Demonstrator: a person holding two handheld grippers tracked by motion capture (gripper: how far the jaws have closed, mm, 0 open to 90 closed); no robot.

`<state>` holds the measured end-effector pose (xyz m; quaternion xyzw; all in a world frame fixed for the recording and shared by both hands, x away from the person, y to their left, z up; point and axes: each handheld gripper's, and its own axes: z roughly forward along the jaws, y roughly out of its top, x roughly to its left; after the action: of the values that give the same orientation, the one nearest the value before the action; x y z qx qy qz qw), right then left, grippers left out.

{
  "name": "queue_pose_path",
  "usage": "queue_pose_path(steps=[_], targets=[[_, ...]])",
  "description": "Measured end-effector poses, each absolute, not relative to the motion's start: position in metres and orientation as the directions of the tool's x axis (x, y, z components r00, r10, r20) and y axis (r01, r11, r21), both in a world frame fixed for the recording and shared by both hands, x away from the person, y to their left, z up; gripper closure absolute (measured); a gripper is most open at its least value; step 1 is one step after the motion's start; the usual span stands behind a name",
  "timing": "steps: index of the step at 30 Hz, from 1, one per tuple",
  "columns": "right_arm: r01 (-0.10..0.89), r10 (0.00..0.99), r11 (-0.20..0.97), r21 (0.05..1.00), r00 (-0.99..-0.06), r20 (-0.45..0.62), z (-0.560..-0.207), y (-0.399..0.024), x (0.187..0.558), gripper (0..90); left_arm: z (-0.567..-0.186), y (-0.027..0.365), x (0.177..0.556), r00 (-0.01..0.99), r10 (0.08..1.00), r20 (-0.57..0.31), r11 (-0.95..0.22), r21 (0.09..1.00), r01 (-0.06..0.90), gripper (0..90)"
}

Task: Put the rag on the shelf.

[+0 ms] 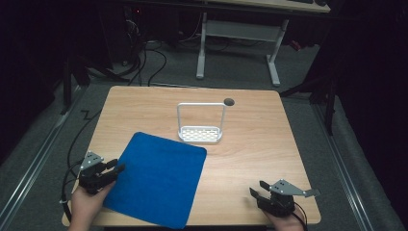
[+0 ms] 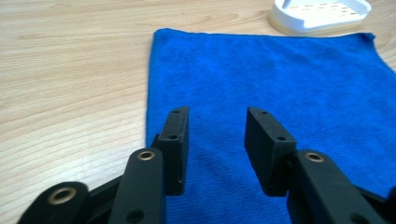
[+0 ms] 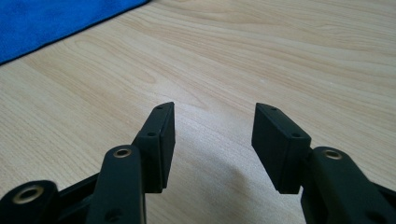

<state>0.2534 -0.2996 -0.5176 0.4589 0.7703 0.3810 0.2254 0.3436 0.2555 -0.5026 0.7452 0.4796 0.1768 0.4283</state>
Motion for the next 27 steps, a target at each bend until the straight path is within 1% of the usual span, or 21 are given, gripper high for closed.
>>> queue_pose_path(steps=[3, 7, 14, 15, 18, 22, 23, 24, 25, 26, 27], targets=[[0.536, 0.875, 0.295, 0.791, -0.485, 0.002, -0.519, -0.299, 0.253, 49.7, -0.503, 0.254, 0.344, 0.48, 0.862, -0.163, -0.161, 0.809, 0.565, 61.5], [0.538, 0.875, 0.286, 0.793, -0.484, 0.013, -0.52, -0.301, 0.253, 49.4, -0.506, 0.251, 0.344, 0.479, 0.868, -0.134, -0.186, 0.805, 0.563, 60.5], [0.538, 0.875, 0.276, 0.796, -0.484, 0.024, -0.52, -0.302, 0.253, 49.4, -0.506, 0.248, 0.343, 0.488, 0.861, -0.143, -0.18, 0.811, 0.556, 59.7], [0.538, 0.872, 0.275, 0.797, -0.489, 0.03, -0.519, -0.302, 0.253, 52.7, -0.507, 0.248, 0.343, 0.496, 0.856, -0.146, -0.184, 0.81, 0.556, 62.2], [0.534, 0.867, 0.273, 0.8, -0.497, 0.036, -0.519, -0.301, 0.253, 54.8, -0.506, 0.247, 0.342, 0.502, 0.853, -0.144, -0.189, 0.811, 0.554, 63.8], [0.533, 0.858, 0.276, 0.8, -0.511, 0.045, -0.518, -0.295, 0.255, 63.1, -0.506, 0.248, 0.343, 0.507, 0.847, -0.159, -0.182, 0.809, 0.559, 71.1], [0.527, 0.853, 0.286, 0.8, -0.521, 0.038, -0.518, -0.293, 0.256, 65.2, -0.506, 0.247, 0.344, 0.508, 0.847, -0.157, -0.189, 0.804, 0.564, 72.7], [0.524, 0.839, 0.31, 0.793, -0.544, 0.031, -0.518, -0.283, 0.259, 68.4, -0.508, 0.247, 0.345, 0.512, 0.845, -0.155, -0.205, 0.79, 0.578, 76.7], [0.524, 0.839, 0.31, 0.793, -0.544, 0.031, -0.518, -0.283, 0.259, 68.4, -0.508, 0.247, 0.345, 0.512, 0.845, -0.155, -0.205, 0.79, 0.578, 78.2], [0.523, 0.831, 0.315, 0.792, -0.555, 0.036, -0.517, -0.277, 0.261, 69.9, -0.509, 0.246, 0.346, 0.512, 0.846, -0.15, -0.214, 0.783, 0.584, 78.2], [0.513, 0.819, 0.333, 0.791, -0.573, 0.027, -0.517, -0.271, 0.262, 71.9, -0.51, 0.245, 0.347, 0.51, 0.847, -0.149, -0.219, 0.777, 0.591, 80.6]])
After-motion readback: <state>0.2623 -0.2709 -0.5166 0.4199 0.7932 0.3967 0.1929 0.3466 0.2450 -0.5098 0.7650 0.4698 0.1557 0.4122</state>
